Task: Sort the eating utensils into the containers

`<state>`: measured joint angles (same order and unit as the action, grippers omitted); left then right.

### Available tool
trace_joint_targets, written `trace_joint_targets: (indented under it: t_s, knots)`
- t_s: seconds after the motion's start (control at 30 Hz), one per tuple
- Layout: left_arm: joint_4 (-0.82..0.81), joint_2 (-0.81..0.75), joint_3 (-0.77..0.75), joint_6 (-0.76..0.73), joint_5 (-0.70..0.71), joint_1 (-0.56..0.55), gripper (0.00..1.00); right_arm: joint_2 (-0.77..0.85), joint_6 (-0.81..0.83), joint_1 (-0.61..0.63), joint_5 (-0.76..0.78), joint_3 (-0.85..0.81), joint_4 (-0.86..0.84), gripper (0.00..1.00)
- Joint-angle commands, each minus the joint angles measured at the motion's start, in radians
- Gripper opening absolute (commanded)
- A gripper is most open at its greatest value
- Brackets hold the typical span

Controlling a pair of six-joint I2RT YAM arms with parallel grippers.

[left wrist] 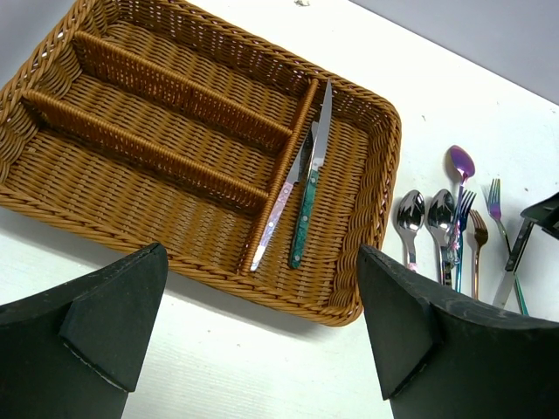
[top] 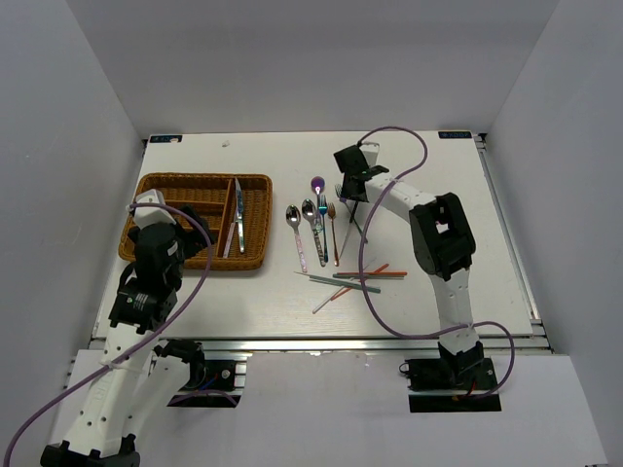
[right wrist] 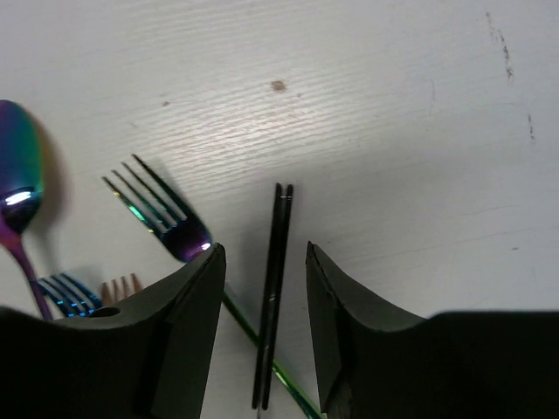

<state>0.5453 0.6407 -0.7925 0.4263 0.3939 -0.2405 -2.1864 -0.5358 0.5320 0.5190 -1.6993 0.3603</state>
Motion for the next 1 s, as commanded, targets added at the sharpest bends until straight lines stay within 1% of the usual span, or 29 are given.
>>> trace_joint_targets:
  t_s: [0.0,0.13,0.27,0.3,0.33,0.43,0.47,0.57,0.67,0.7,0.73,0.77,0.87,0.93,0.97]
  knots:
    - [-0.019,-0.001,0.004,-0.009,-0.018,-0.006,0.98,-0.009,-0.004,-0.006,0.041,-0.034,0.032,0.47]
    - [-0.021,0.001,0.004,-0.011,-0.024,-0.006,0.98,-0.026,-0.009,-0.018,0.035,-0.022,0.025,0.47]
    - [-0.019,0.004,0.003,-0.011,-0.026,-0.006,0.98,-0.044,-0.024,-0.03,0.007,-0.007,0.014,0.4]
    - [-0.019,0.002,0.004,-0.009,-0.026,-0.006,0.98,-0.044,-0.029,-0.03,0.001,-0.003,0.011,0.4]
    - [-0.019,0.001,0.004,-0.011,-0.024,-0.006,0.98,-0.044,-0.041,-0.033,0.001,0.003,0.008,0.37]
    - [-0.019,-0.001,0.004,-0.011,-0.021,-0.006,0.98,-0.03,-0.073,-0.033,0.007,0.027,0.002,0.34]
    - [-0.019,-0.001,0.004,-0.011,-0.021,-0.008,0.98,-0.015,-0.081,-0.033,0.019,0.05,-0.003,0.29]
    - [-0.018,-0.004,0.004,-0.011,-0.02,-0.006,0.98,0.028,-0.111,-0.035,0.039,0.092,-0.044,0.23]
    - [-0.018,-0.004,0.004,-0.011,-0.02,-0.008,0.98,0.053,-0.13,-0.047,0.026,0.122,-0.069,0.11]
    - [-0.016,-0.007,0.004,-0.011,-0.02,-0.006,0.98,0.056,-0.135,-0.049,0.024,0.125,-0.07,0.08]
    - [-0.016,-0.009,0.004,-0.011,-0.02,-0.008,0.98,0.059,-0.139,-0.052,0.026,0.125,-0.07,0.02]
    - [-0.016,-0.009,0.004,-0.011,-0.018,-0.006,0.98,0.068,-0.145,-0.053,0.029,0.128,-0.069,0.0]
    - [-0.016,-0.01,0.006,-0.011,-0.017,-0.006,0.98,0.114,-0.158,-0.055,0.035,0.145,-0.066,0.0]
    - [-0.018,-0.007,0.004,-0.011,-0.018,-0.008,0.98,0.157,-0.158,-0.053,0.02,0.188,-0.09,0.0]
    - [-0.019,-0.006,0.004,-0.011,-0.018,-0.008,0.98,0.206,-0.156,-0.049,-0.011,0.205,-0.131,0.0]
